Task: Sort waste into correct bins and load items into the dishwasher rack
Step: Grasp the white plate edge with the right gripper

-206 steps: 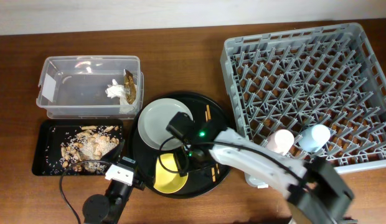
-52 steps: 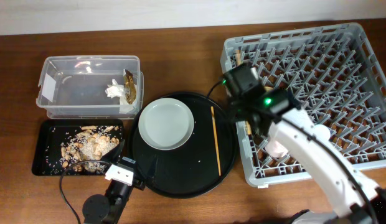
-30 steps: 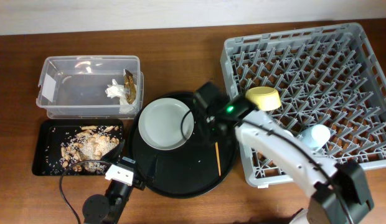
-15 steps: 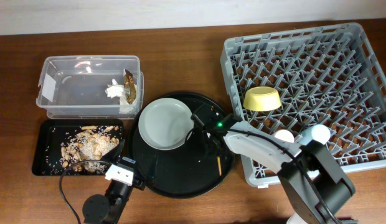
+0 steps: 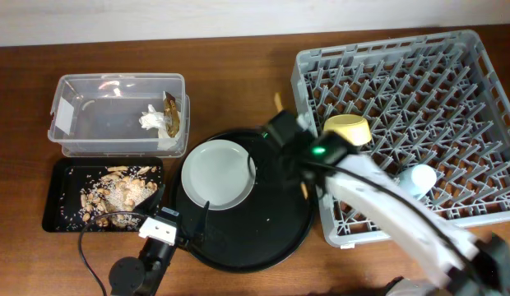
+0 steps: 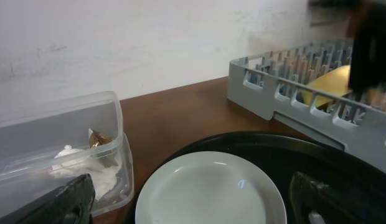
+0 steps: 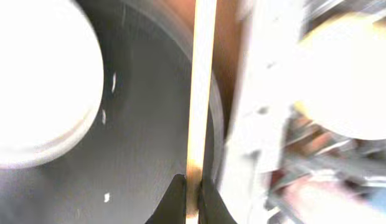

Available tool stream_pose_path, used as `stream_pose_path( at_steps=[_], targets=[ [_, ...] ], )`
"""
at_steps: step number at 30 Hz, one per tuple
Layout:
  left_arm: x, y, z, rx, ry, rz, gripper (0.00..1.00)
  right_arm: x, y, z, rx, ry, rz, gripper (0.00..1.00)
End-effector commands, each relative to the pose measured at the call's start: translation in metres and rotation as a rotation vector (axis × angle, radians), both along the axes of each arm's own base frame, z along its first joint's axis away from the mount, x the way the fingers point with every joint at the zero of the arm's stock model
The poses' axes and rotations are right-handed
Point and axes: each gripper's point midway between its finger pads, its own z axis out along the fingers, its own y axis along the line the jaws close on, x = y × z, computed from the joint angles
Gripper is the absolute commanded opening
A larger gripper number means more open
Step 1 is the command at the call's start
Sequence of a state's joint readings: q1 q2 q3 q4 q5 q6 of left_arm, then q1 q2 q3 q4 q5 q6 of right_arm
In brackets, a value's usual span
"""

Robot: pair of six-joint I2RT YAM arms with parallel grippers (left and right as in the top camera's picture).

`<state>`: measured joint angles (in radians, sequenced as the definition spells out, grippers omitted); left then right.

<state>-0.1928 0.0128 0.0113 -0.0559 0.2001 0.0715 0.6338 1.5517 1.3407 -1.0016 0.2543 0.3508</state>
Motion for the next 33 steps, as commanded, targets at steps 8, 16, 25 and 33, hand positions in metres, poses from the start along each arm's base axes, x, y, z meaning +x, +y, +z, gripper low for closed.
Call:
stream_pose_path(
  at_steps=[8,16,25,33],
  targets=[
    [-0.001,-0.001,-0.001,0.007,-0.003,-0.007,0.99,0.047,-0.083,-0.019,-0.131,0.023,-0.123,0.04],
    [-0.001,-0.001,-0.001,0.007,-0.003,-0.007,0.99,0.034,-0.05,-0.014,-0.011,0.074,-0.04,0.57],
    [-0.001,-0.001,-0.001,0.008,-0.003,-0.007,0.99,0.004,0.049,-0.022,0.312,0.169,-0.102,0.63],
    [-0.001,-0.001,-0.001,0.007,-0.003,-0.007,0.99,0.012,0.084,-0.107,0.272,0.277,-0.171,0.58]
  ],
)
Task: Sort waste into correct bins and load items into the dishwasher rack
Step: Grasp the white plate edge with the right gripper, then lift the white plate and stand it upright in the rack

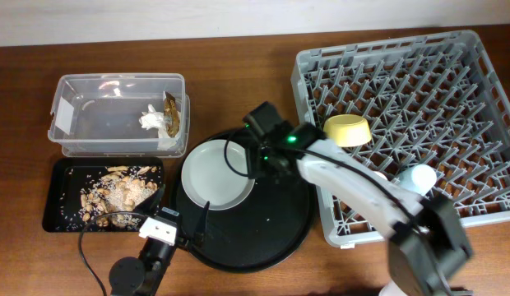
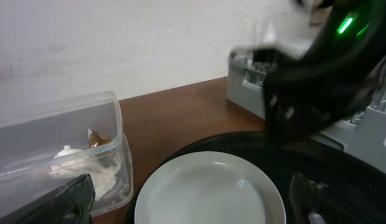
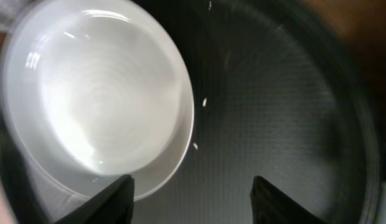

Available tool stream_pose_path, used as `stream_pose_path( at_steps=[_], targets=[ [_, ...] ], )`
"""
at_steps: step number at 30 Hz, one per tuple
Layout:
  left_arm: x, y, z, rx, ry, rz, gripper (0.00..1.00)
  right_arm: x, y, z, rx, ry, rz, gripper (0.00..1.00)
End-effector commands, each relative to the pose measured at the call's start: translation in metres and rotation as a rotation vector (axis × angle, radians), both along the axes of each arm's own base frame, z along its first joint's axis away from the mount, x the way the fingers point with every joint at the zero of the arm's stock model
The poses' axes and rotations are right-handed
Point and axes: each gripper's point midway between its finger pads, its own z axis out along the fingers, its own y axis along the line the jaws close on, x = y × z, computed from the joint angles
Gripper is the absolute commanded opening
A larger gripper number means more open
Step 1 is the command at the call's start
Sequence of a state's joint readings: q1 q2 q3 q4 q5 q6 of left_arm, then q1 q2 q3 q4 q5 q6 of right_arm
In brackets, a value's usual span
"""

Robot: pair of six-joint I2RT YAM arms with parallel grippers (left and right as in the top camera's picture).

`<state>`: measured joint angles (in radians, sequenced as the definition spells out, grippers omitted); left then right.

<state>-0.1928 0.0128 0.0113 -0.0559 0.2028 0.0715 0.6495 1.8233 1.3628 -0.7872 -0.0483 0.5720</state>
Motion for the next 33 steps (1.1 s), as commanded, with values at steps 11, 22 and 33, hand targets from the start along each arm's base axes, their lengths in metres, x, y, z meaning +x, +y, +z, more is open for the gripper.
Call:
stream_pose_path(
  at_steps=[11,22,33],
  targets=[
    [0.0,0.0,-0.001,0.008,-0.003,-0.005,0.99,-0.018,0.017,-0.086,0.004,0.233,-0.045,0.19],
    [0.0,0.0,-0.001,0.008,-0.003,-0.005,0.99,0.017,-0.026,0.039,0.0,-0.111,-0.043,0.04],
    [0.0,0.0,-0.001,0.007,-0.003,-0.005,1.0,0.004,-0.234,0.252,-0.609,-0.798,-0.431,0.04]
  ],
)
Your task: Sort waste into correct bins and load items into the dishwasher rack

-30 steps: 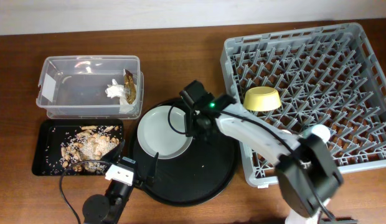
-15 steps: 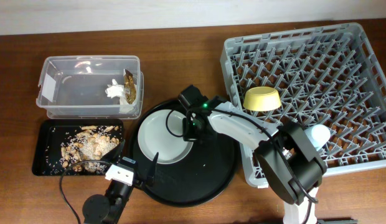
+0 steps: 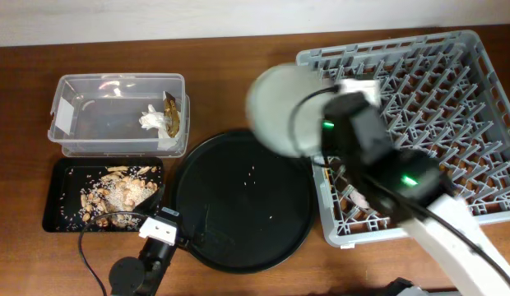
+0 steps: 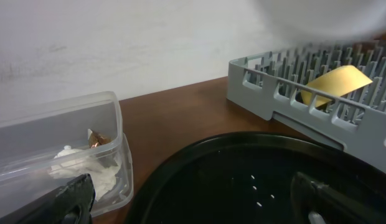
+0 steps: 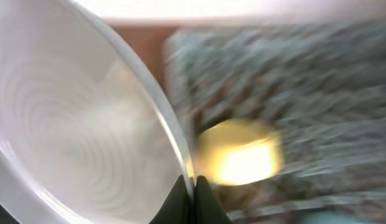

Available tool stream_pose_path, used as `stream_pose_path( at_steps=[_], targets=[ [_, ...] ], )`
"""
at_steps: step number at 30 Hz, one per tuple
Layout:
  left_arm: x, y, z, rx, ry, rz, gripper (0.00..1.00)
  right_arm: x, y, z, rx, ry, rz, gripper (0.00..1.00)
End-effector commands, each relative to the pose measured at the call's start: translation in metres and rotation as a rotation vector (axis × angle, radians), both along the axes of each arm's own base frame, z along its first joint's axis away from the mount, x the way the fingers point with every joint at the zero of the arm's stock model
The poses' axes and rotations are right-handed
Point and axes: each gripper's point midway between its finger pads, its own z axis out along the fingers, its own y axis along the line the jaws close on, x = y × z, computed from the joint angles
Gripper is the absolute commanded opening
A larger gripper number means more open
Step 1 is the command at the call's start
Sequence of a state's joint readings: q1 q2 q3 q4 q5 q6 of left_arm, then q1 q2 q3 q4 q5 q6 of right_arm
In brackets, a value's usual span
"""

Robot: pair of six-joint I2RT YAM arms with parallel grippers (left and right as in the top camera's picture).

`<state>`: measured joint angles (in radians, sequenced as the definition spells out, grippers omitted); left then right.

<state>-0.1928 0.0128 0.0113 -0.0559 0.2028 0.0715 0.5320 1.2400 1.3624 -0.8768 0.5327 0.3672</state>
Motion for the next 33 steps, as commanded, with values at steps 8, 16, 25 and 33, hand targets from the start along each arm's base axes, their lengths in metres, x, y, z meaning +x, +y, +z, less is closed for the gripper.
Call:
stream_pose_path(
  at_steps=[8,16,25,33],
  targets=[
    [0.0,0.0,-0.001,0.008,-0.003,-0.005,0.99,0.005,-0.153,0.022,-0.494,-0.024,-0.564,0.04],
    [0.0,0.0,-0.001,0.008,-0.003,-0.005,0.99,0.045,-0.201,-0.062,-0.653,0.222,-0.685,0.04],
    [0.0,0.0,-0.001,0.008,-0.003,-0.005,0.99,0.06,-0.164,-0.085,-0.65,0.262,-0.555,0.54],
    [0.0,0.0,-0.001,0.007,-0.003,-0.005,0.99,0.005,-0.05,-0.006,-0.261,0.105,-0.103,0.75]
  ],
)
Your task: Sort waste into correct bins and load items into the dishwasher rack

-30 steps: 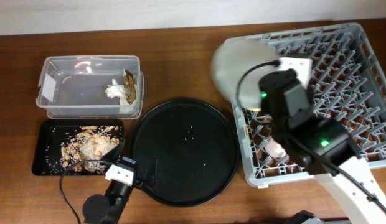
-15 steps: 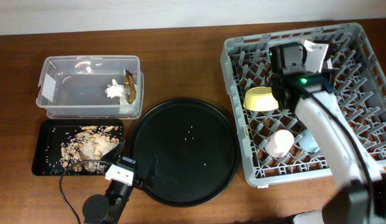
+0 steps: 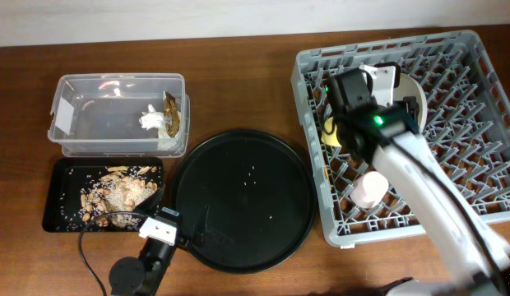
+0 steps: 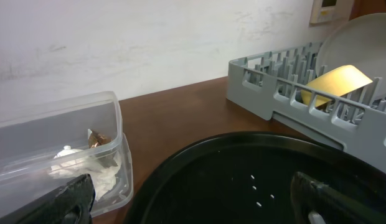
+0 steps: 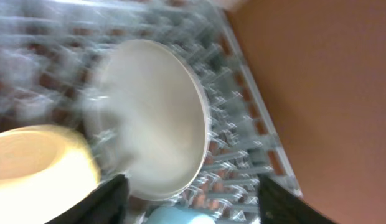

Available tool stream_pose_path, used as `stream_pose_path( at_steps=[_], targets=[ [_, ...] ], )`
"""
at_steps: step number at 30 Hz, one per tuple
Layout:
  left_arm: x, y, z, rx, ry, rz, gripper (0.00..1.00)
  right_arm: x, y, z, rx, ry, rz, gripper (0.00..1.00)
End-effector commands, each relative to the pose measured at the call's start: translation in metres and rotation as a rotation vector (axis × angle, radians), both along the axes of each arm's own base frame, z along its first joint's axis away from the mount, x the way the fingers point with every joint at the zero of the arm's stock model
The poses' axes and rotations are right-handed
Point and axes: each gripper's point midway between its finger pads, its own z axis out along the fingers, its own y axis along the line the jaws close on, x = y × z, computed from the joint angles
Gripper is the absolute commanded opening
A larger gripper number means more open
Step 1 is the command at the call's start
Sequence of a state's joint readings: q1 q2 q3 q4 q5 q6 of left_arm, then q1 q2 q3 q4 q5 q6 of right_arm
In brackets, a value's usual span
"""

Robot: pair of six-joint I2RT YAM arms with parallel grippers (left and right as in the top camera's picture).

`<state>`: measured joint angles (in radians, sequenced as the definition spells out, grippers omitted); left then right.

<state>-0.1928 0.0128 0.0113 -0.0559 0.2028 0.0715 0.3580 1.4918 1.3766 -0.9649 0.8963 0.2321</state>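
Note:
The white plate (image 3: 413,89) stands on edge among the tines of the grey dishwasher rack (image 3: 309,61). In the right wrist view the plate (image 5: 157,118) is just ahead of my right gripper (image 5: 193,206), which is open with nothing between its fingers. A yellow bowl (image 5: 37,163) lies beside the plate, and a pale blue cup (image 5: 180,215) sits below it. My left gripper (image 4: 193,210) is open and low over the near edge of the round black tray (image 3: 243,201), which holds only crumbs.
A clear plastic bin (image 3: 115,115) at the back left holds a crumpled tissue (image 3: 151,120) and a brown wrapper. In front of it a black rectangular tray (image 3: 59,196) holds food scraps. The right arm reaches across the rack's left half.
My right gripper held the white plate in the air by the rack's left edge. Now the plate stands in the rack and the gripper is open. The left arm has not moved.
My right gripper was shut on a thin wooden stick between the round tray and the rack. Then it was open over the white plate lying on the tray. Then it held the plate up off the tray, and now the plate stands in the rack, let go.

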Motion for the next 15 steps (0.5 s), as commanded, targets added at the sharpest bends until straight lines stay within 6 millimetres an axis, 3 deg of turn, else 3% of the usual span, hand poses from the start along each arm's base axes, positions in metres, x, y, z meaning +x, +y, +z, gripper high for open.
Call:
stream_pose_path(
  at_steps=[1,3,5,7,9,11,15],
  targets=[
    [0.0,0.0,-0.001,0.007,-0.003,-0.005,1.0,-0.037,0.066,0.056,0.292,-0.112,0.273,0.79],
    [0.0,0.0,-0.001,0.008,-0.003,-0.005,0.99,-0.063,0.095,0.078,0.399,-0.152,0.42,0.99],
    [0.0,0.0,-0.001,0.008,-0.003,-0.005,0.99,-0.088,0.117,0.096,0.488,-0.183,0.548,0.99],
    [0.0,0.0,-0.001,0.007,-0.003,-0.005,0.99,-0.127,0.151,0.114,0.642,-0.179,0.756,0.99],
    [0.0,0.0,-0.001,0.008,-0.003,-0.005,1.0,-0.15,0.168,0.122,0.73,-0.159,0.875,0.99],
    [0.0,0.0,-0.001,0.008,-0.003,-0.005,0.99,-0.172,0.169,0.129,0.74,-0.149,0.972,0.99],
    [0.0,0.0,-0.001,0.008,-0.003,-0.005,0.99,-0.184,0.155,0.143,0.711,-0.212,1.019,0.99]
  ],
)
